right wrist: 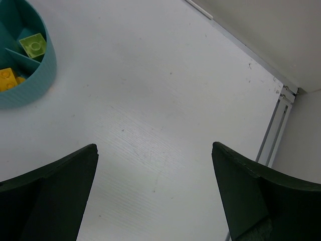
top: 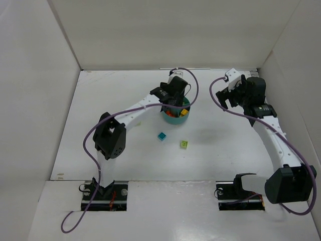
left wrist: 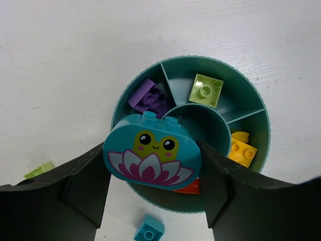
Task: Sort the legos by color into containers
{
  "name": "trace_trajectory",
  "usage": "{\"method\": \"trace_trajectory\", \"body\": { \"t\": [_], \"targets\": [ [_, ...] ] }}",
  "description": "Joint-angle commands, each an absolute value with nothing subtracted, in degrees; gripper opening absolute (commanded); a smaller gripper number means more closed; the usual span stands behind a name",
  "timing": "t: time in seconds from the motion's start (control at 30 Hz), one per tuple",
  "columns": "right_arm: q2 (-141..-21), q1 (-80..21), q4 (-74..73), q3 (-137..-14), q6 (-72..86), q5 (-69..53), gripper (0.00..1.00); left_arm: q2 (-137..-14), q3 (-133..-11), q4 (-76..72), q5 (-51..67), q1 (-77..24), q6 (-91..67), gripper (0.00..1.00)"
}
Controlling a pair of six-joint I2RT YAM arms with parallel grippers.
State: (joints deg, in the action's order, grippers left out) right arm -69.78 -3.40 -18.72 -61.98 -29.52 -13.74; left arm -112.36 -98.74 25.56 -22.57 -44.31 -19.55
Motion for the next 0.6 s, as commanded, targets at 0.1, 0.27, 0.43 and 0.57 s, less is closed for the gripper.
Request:
{"method": "trace_trajectory", "body": {
  "t": [0.1,0.27,0.43,0.57],
  "targets": [
    [-70.04,-3.08,-17.75,-62.05,-29.18,-15.21,1.0,-112.41,-101.86,25.66,-23.03,-44.56,-19.34,0.22],
    [-70.05,-3.08,-17.75,-61.52,-29.18,-15.21,1.0,-112.41,-101.87,24.53,-21.89,-44.56,-19.34,0.22],
    [-70.58,-3.08,-17.75,-61.52,-29.71,-15.73,1.0,-112.41,-101.87,24.52,-21.36,-44.56,-19.34,0.25],
    [-70.58,-3.08,-17.75,-61.52,-29.71,-15.73,1.0,-112.41,-101.87,23.91,-20.83,-44.56,-19.34,0.28]
  ]
}}
